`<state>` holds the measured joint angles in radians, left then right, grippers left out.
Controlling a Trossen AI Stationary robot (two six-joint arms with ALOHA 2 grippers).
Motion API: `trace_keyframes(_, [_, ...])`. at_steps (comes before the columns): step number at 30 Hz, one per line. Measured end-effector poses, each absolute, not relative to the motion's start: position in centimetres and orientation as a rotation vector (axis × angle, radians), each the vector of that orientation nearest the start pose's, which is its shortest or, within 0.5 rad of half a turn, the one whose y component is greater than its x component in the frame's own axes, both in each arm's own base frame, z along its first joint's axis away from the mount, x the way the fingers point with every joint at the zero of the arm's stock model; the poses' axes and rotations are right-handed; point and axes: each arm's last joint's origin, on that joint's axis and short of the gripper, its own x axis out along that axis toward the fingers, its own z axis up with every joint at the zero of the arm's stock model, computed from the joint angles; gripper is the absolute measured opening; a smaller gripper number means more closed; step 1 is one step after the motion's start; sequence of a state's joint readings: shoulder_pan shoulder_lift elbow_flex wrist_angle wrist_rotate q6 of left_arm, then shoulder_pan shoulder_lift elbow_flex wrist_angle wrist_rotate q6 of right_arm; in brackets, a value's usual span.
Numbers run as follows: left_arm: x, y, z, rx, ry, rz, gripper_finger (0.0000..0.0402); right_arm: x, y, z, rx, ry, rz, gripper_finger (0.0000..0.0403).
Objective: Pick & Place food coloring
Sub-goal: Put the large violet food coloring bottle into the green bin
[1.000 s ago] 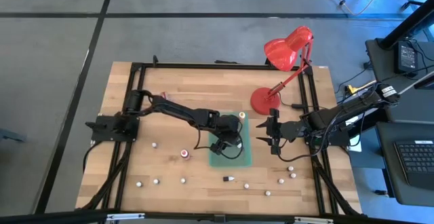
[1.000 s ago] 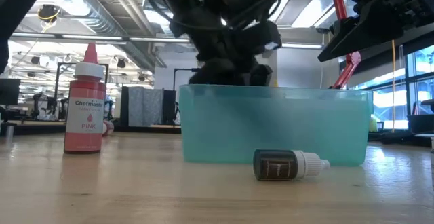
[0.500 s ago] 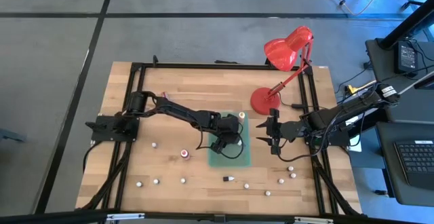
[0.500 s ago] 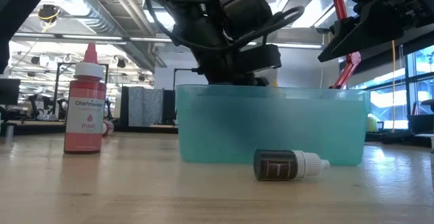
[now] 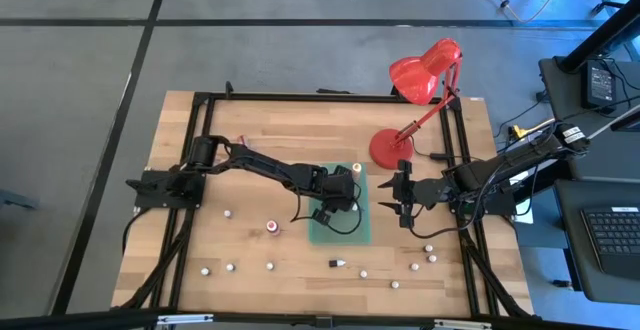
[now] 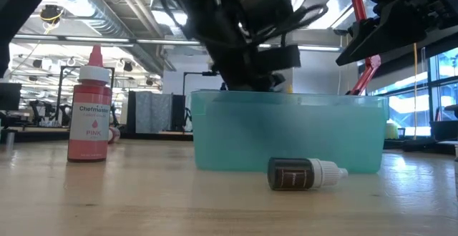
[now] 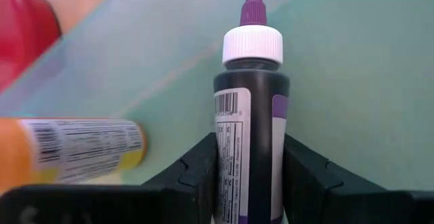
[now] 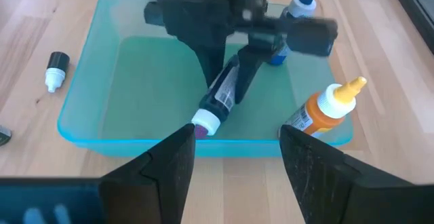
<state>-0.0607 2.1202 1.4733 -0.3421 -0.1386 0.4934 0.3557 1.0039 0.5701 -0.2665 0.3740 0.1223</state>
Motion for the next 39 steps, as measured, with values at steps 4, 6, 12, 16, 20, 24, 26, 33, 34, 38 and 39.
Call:
trace_keyframes(4, [43.5, -2.9, 17.3, 0.592, 1.074, -0.157, 0.0121, 19.0, 5.9, 21.7, -0.131, 0.649, -0.057, 0.0218])
trace_keyframes(6, [43.1, -3.1, 19.2, 0.580, 1.070, -0.132, 0.0120, 19.0, 5.9, 21.7, -0.127, 0.643, -0.058, 0.0218])
trace_keyframes(12, [42.4, -2.8, 24.3, 0.374, 0.901, -0.004, 0.0125, 19.8, 6.2, 22.4, -0.091, 0.539, -0.050, 0.0218])
trace_keyframes(16, [42.3, -2.8, 25.6, 0.193, 0.828, 0.025, 0.0129, 20.3, 6.4, 22.7, -0.170, 0.490, -0.022, 0.0218])
trace_keyframes(20, [42.2, -3.1, 25.7, 0.132, 0.827, 0.033, 0.0130, 20.5, 6.5, 23.1, -0.199, 0.446, -0.012, 0.0218])
trace_keyframes(24, [42.3, -3.6, 25.9, 0.113, 0.799, 0.032, 0.0131, 20.6, 6.5, 23.4, -0.193, 0.420, -0.014, 0.0218])
trace_keyframes(26, [42.5, -3.8, 26.1, 0.095, 0.767, 0.034, 0.0131, 20.7, 6.5, 23.4, -0.189, 0.417, -0.016, 0.0218])
trace_keyframes(33, [42.8, -4.4, 26.4, 0.093, 0.718, 0.022, 0.0132, 20.7, 6.5, 23.4, -0.158, 0.416, -0.021, 0.0215])
trace_keyframes(34, [42.8, -4.4, 26.4, 0.093, 0.718, 0.023, 0.0132, 20.7, 6.5, 23.4, -0.158, 0.416, -0.020, 0.0210])
trace_keyframes(38, [42.9, -4.4, 26.6, 0.091, 0.698, 0.023, 0.0132, 20.7, 6.5, 23.4, -0.157, 0.417, -0.013, 0.0171])
trace_keyframes(39, [42.9, -4.4, 26.6, 0.090, 0.696, 0.024, 0.0132, 20.7, 6.5, 23.4, -0.156, 0.418, -0.006, 0.0159])
